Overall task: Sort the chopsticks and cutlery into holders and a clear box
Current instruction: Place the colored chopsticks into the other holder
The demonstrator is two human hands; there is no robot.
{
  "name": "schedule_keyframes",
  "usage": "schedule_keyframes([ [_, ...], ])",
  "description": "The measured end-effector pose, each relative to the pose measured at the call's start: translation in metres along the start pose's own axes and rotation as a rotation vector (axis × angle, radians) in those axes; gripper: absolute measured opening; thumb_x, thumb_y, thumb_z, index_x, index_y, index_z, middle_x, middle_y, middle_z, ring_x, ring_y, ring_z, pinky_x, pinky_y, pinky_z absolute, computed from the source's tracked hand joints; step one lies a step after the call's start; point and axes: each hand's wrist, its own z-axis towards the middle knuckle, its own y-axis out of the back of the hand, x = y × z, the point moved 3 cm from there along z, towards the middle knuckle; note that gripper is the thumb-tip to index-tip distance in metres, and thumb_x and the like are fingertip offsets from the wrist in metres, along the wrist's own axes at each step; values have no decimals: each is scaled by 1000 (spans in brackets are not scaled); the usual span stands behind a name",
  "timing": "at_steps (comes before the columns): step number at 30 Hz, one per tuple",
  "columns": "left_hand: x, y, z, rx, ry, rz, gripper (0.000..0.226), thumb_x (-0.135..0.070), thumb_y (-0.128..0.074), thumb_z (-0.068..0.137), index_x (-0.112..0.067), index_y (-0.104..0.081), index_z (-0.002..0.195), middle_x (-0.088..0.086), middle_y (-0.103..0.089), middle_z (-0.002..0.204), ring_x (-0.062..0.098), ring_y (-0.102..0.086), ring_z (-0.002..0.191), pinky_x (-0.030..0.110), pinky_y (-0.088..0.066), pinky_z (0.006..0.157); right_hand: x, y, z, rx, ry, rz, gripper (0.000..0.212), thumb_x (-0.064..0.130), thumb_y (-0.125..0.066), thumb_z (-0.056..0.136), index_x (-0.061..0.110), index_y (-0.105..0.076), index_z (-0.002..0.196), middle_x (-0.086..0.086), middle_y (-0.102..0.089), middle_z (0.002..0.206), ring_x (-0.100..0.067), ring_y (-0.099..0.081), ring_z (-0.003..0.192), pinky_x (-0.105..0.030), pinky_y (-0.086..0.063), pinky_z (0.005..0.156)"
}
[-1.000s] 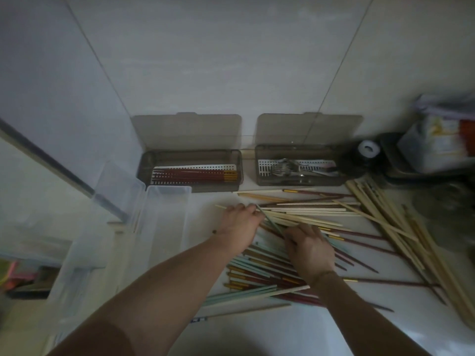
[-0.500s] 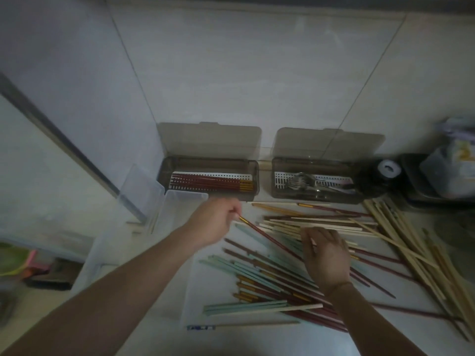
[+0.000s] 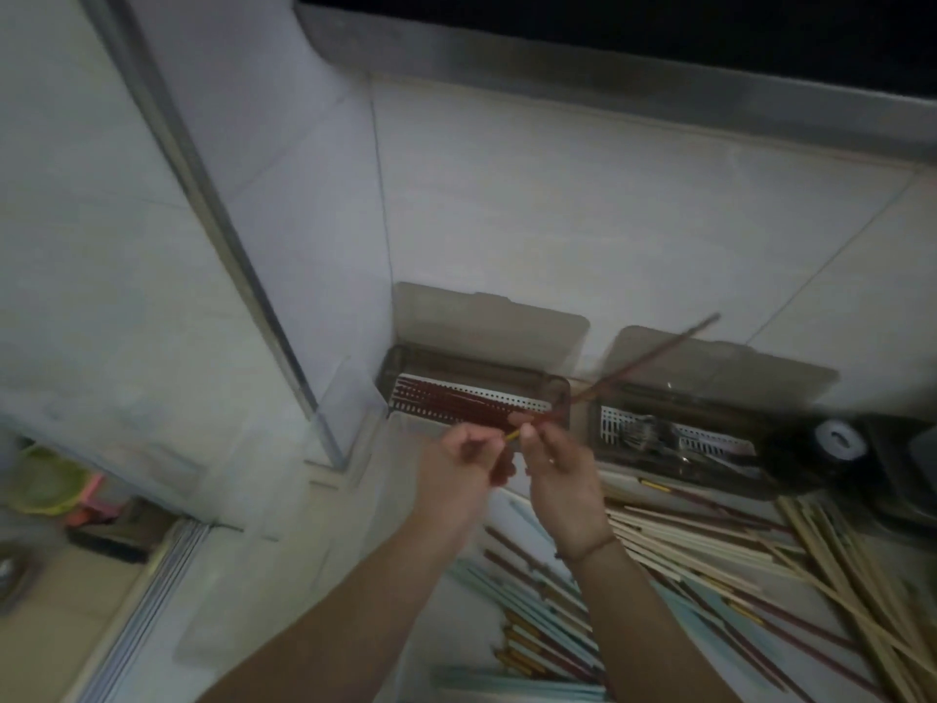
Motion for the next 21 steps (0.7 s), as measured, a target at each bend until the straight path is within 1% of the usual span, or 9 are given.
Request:
schedule_keyframes([
  [2, -1, -3, -5, 22, -84, 113, 15, 5, -58, 95, -1, -63, 82, 2, -64, 59, 5, -60, 50, 18, -49, 52, -2, -9, 4, 27, -75, 100, 20, 17, -51, 98, 7, -68, 96, -5, -71, 86, -18, -65, 71, -31, -53, 59],
  [3, 0, -3, -5, 42, -148, 224, 16, -1, -59, 96, -4, -64, 81, 0, -65, 60, 4, -60, 51, 18, -49, 53, -4, -11, 6, 25, -86, 110, 21, 16, -50, 99, 7, -67, 92, -8, -70, 83, -18, -62, 64, -32, -51, 52],
  [5, 2, 3, 2, 69, -338, 532, 16, -17, -58, 93, -12, -68, 81, -3, -68, 68, 7, -63, 61, 25, -52, 61, -7, -8, 14, -12, -64, -3, 22, 16, -47, 99, 10, -62, 84, -6, -64, 74, -17, -57, 59, -31, -44, 51],
  [7, 3, 15, 11, 69, -494, 776, 17, -24, -54, 85, -17, -70, 84, -4, -69, 80, 12, -62, 75, 30, -52, 73, -13, 2, 26, -38, -42, -328, 22, 20, -45, 100, 11, -61, 89, -2, -58, 77, -22, -56, 68, -27, -31, 57],
  [9, 3, 24, 18, 45, -628, 952, 23, -29, -51, 82, -19, -71, 89, -4, -69, 92, 17, -62, 89, 31, -51, 83, -18, 11, 36, 6, -47, -738, 22, 23, -41, 101, 15, -62, 98, -5, -61, 94, -30, -58, 86, -27, -30, 62],
  [12, 11, 27, 28, 61, -556, 1316, 44, -41, -45, 84, -19, -70, 112, 1, -64, 125, 28, -55, 123, 52, -38, 106, -19, 8, 45, 61, -21, -1037, 22, 22, -41, 98, 21, -63, 100, -7, -60, 110, -32, -48, 104, -34, -39, 77],
  [14, 19, 26, 32, 177, -382, 1425, 50, -43, -45, 93, -21, -52, 137, 1, -43, 150, 28, -28, 145, 58, -13, 117, -17, 1, 52, 73, -5, -1091, 24, 25, -41, 97, 27, -65, 100, -2, -60, 113, -29, -43, 109, -34, -36, 84],
  [16, 24, 26, 32, 208, -338, 1462, 53, -46, -45, 98, -24, -40, 146, 0, -30, 156, 26, -14, 149, 58, 0, 118, -21, -3, 60, 96, -25, -1084, 25, 27, -42, 96, 32, -66, 96, 2, -59, 114, -28, -40, 109, -34, -34, 86],
  [21, 21, 27, 33, 219, -350, 1525, 53, -50, -44, 97, -29, -38, 146, -1, -26, 155, 26, -12, 147, 62, 3, 117, -39, 7, 75, 180, 81, -1069, 29, 37, -43, 94, 36, -65, 112, 7, -57, 126, -29, -39, 120, -39, -34, 99],
])
